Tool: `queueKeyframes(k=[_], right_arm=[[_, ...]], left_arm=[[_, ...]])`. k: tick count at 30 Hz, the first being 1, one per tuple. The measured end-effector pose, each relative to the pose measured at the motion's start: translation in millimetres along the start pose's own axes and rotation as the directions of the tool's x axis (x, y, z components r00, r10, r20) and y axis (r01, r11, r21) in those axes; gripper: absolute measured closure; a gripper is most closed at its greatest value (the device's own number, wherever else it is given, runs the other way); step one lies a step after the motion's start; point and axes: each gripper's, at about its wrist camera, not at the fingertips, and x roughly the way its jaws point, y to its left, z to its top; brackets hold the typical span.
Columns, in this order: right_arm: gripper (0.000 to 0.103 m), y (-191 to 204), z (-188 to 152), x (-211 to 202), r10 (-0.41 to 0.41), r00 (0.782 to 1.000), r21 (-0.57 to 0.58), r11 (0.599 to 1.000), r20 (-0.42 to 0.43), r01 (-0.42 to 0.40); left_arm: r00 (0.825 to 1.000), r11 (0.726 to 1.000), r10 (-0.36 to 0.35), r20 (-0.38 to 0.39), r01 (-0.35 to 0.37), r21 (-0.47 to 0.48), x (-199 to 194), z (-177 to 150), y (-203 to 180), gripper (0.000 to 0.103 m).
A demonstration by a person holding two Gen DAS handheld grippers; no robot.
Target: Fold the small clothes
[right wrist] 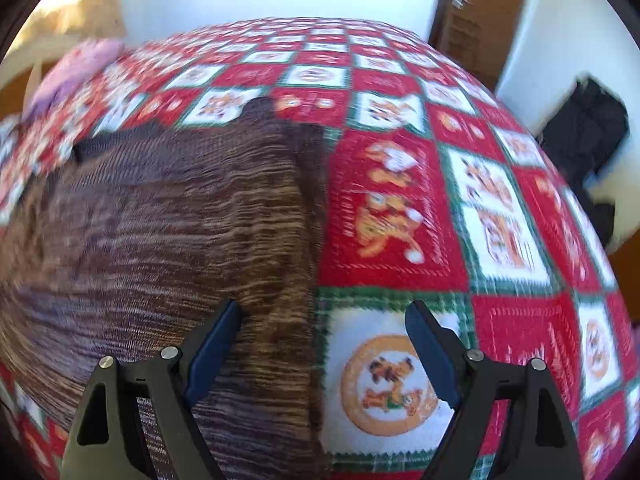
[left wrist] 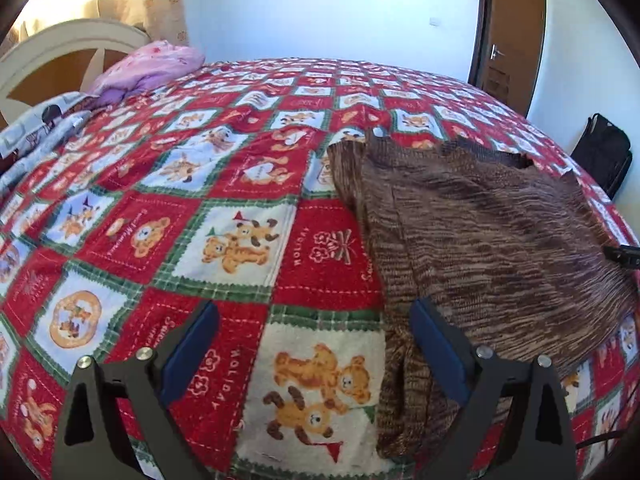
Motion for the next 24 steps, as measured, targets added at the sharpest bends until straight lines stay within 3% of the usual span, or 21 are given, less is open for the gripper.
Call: queueKeyframes(k=[2, 4, 5, 7, 9, 20, 24], right_arm=[[0.018, 1, -4, -14, -0.017, 0.999, 0.010, 1.000, 0.027, 0.016], [0.018, 11, -13, -29, 0.033, 0.998, -0.023, 0.999, 0.057, -0.032], [0.018, 17, -20, -32, 0.048, 0.997, -0.049, 0.998, 0.056, -0.045], [0.018, 24, -36, -25, -0.004, 1.000, -0.098, 0.995, 0.012, 0.005], [0.018, 17, -50, -24, 0.018, 0.999, -0.068, 0.998, 0.036, -0.016], [0.017, 12, -57, -32, 0.005, 1.000, -0.031, 1.000, 0.016, -0.005], [0.017, 32, -59, -62, -0.028, 0.995, -0.073, 0.997, 0.098, 0.035]], left_arm=[[1.000, 1.000, 0.001, -0.008, -0.001, 0.003, -3, -1, 1, 0.005], [1.000, 1.000, -0.012, -0.012, 0.012, -0.010, -7, -6, 3, 0.005], [1.000, 1.000, -0.016, -0.016, 0.016, -0.010, -8, -9, 4, 0.005], [0.999, 1.000, -0.022, -0.029, 0.022, -0.006, -8, -15, 4, 0.005], [0.999, 1.000, -0.020, -0.026, 0.020, -0.002, -11, -18, 4, 0.005], [0.997, 0.998, -0.048, -0.055, 0.046, -0.040, -17, -28, 21, 0.003], [0.998, 0.999, -0.041, -0.052, 0.040, -0.027, -24, -32, 28, 0.003]])
